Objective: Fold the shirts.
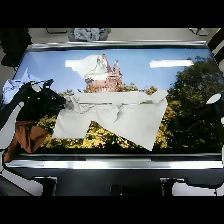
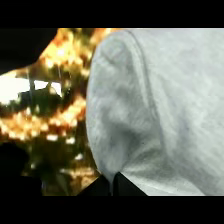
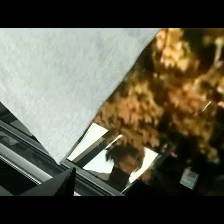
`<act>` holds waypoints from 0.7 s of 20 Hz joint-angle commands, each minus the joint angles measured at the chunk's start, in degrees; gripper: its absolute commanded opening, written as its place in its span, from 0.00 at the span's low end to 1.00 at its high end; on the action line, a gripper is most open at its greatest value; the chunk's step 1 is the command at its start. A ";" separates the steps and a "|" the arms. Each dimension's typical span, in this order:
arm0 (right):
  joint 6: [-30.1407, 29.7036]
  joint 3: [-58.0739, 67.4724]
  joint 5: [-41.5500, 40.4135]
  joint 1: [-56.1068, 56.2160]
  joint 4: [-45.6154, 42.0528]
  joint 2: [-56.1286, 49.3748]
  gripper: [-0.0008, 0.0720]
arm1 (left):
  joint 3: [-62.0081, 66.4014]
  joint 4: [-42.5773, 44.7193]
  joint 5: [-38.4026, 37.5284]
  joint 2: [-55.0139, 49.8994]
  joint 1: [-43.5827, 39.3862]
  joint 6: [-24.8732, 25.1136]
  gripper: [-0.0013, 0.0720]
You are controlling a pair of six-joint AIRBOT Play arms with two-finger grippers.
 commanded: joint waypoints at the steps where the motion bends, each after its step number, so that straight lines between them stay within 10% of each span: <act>1: -1.33 -11.74 -3.61 0.00 2.95 3.76 0.81 | 0.07 -0.52 0.02 1.53 0.00 1.16 0.06; 14: -3.80 -29.79 -15.50 4.98 17.11 7.10 0.79 | 0.07 -4.11 -2.97 5.40 -0.35 2.05 0.06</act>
